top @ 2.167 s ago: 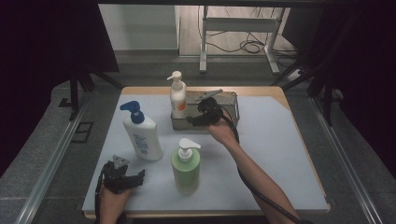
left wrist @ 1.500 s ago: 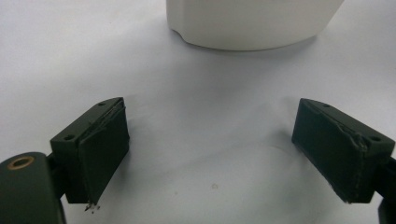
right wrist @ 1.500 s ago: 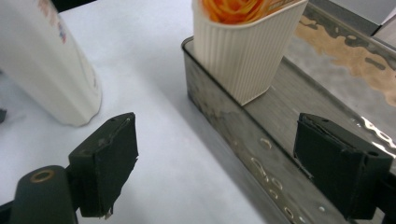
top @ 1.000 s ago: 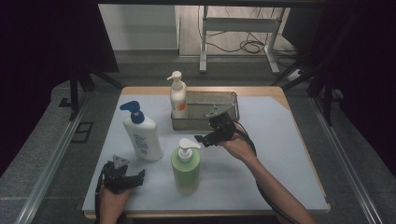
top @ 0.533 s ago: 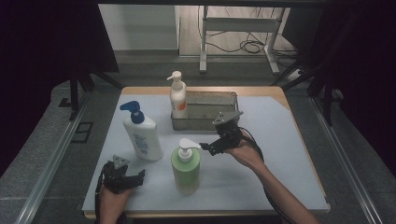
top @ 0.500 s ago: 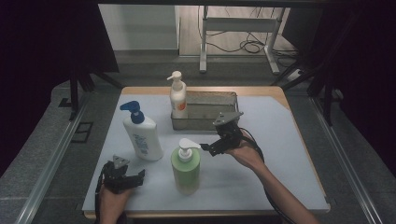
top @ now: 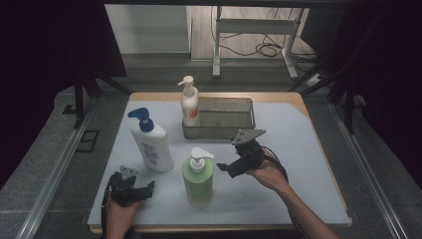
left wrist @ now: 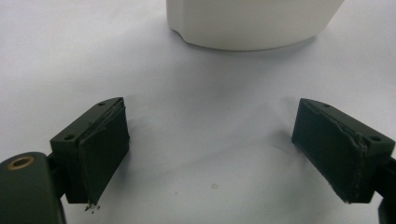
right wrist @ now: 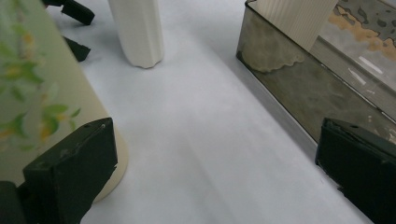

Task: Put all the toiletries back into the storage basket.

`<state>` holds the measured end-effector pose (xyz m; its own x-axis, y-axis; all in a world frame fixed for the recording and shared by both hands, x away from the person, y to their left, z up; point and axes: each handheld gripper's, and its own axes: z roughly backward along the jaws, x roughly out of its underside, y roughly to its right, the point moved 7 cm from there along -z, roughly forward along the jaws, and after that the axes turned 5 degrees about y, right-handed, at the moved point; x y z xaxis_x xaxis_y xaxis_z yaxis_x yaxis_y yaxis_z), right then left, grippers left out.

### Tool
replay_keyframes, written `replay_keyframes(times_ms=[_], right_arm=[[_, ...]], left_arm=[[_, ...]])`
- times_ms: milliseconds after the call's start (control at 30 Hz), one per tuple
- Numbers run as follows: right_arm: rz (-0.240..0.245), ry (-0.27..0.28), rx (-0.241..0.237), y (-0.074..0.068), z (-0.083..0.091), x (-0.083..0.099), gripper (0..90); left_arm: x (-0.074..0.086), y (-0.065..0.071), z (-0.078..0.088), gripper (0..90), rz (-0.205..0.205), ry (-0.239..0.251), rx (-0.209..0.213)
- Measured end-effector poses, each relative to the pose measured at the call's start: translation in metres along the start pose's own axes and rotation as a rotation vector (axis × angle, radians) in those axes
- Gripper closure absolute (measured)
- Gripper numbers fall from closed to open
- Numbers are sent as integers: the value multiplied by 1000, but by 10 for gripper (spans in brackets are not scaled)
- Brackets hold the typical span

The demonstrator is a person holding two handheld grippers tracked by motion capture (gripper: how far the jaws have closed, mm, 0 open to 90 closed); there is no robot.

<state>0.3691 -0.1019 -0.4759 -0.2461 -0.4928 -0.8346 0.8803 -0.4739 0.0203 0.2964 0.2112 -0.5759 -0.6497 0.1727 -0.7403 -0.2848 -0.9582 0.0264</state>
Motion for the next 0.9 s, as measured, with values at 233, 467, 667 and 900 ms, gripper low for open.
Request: replay_keyframes(times_ms=[233,467,667,900], right_arm=[[18,-11,-31,-10,6,9,0],[27,-12,-62,-22,9,16,0],[37,11,-87,-30,15,17,0],[22,34,-118,-40,20,19,0]], left_arm=[[0,0,0,107,-5,0,0],[0,0,0,107,-4,0,1],[0,0,0,107,-5,0,1],[0,0,0,107,0,0,0]])
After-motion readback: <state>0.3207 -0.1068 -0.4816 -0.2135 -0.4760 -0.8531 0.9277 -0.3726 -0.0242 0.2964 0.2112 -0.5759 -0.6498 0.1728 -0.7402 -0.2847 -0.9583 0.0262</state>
